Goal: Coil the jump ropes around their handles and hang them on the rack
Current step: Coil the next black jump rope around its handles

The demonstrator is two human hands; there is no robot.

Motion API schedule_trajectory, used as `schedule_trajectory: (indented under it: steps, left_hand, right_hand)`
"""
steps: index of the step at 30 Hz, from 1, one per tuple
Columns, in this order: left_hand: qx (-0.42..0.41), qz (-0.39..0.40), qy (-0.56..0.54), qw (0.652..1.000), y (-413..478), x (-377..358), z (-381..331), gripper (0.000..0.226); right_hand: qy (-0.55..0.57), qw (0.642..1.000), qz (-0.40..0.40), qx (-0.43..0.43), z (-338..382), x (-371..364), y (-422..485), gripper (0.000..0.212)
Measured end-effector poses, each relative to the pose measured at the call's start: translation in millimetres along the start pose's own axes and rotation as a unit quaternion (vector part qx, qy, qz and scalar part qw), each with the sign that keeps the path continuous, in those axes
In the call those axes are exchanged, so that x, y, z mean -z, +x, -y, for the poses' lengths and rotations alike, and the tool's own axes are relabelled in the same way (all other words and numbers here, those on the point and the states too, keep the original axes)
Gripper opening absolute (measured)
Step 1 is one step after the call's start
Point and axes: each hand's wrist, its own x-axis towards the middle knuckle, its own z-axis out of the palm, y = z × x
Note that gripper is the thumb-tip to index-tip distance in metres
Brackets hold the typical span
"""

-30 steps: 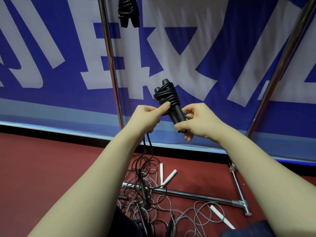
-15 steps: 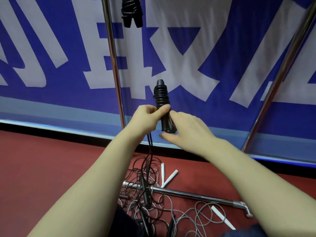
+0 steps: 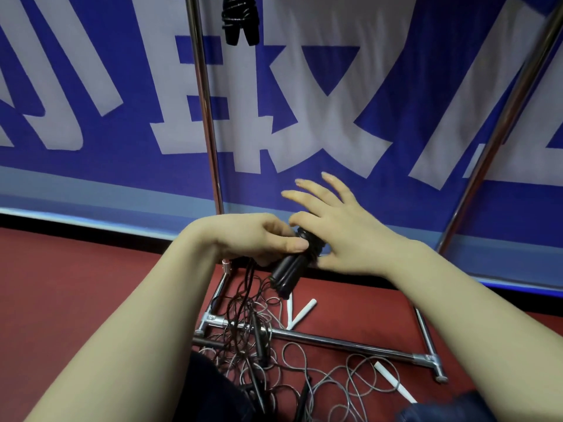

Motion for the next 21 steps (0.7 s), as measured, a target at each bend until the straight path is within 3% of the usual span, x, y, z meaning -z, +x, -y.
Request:
schedule_trajectory:
  steps: [6,9,17,21]
  left_hand:
    - [0.014,0.134,-0.041,0.990,-10.9,12.2,17.1,0.036]
    - [0.051,0.143,-0.023,0.988,-8.2,10.5,21.6,0.034]
    - [0.051,0.047,0.028,0.997,-2.3,8.6,23.6,0.058]
    - [0.058,0.055,0.003,0.997,5.9,1.5,23.5,0.048]
  right_hand:
    - [0.065,0.995,-0.046,0.068,23.0,7.4,5.0,0.042]
    - [0.097,0.989,-0.042,0.108,30.1,9.1,0.6,0.036]
    - [0.137,0.986,0.086,-0.047,28.0,19.4,-9.6,0.030]
    - [0.181,0.971,0.137,-0.080,22.0,24.2,-17.4,0.027]
